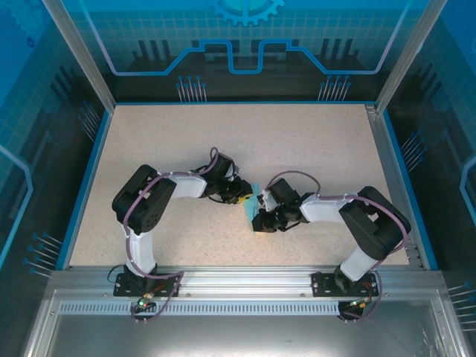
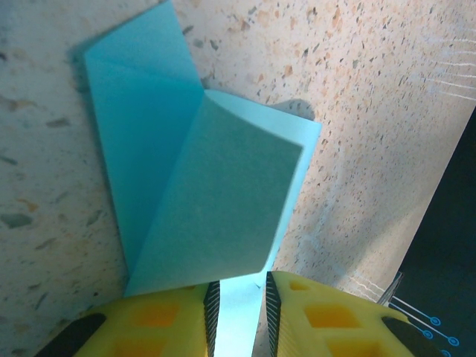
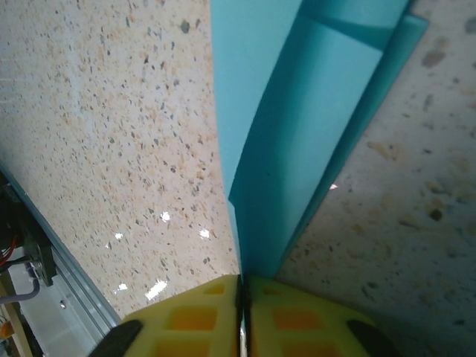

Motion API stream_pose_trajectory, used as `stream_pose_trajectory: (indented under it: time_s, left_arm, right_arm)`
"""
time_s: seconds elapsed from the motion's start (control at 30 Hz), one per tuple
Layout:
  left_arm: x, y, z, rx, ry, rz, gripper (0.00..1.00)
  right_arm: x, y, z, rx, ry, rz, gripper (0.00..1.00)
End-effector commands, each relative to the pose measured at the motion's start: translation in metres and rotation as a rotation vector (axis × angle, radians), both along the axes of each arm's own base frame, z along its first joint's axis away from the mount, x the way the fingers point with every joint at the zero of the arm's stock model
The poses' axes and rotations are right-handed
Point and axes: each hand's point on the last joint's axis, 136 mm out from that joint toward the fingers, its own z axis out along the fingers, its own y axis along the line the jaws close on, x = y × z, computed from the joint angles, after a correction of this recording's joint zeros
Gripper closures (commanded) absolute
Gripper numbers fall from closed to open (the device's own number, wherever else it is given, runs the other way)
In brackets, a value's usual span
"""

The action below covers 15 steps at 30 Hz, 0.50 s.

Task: Fold a paper plane with a square sheet of paper (pick it up from the middle)
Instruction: Fold the wing for the fifth time at the center of the table.

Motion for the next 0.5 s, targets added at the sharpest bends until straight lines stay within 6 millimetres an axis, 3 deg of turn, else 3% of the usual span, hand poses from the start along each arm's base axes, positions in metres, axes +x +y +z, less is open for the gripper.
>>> stream_pose_trajectory:
  time_s: [0.0, 0.3, 0.47]
  left_arm:
    - [-0.020, 0.015, -0.034, 0.097, 0.105, 0.003, 0.73]
    - [-0.020, 0.016, -0.034, 0.099, 0.105, 0.008, 0.73]
    - [-0.021, 0.016, -0.035, 0.100, 0.106, 0.004, 0.73]
  right_arm:
    - [-0.018, -0.009, -0.011, -0.050, 0.052, 0.010, 0.93]
    - [-0.033, -0.021, -0.025, -0.149, 0.075, 0.032, 0.91]
    - [-0.026, -0.020, -0.003, -0.139, 0.007, 0.021, 0.82]
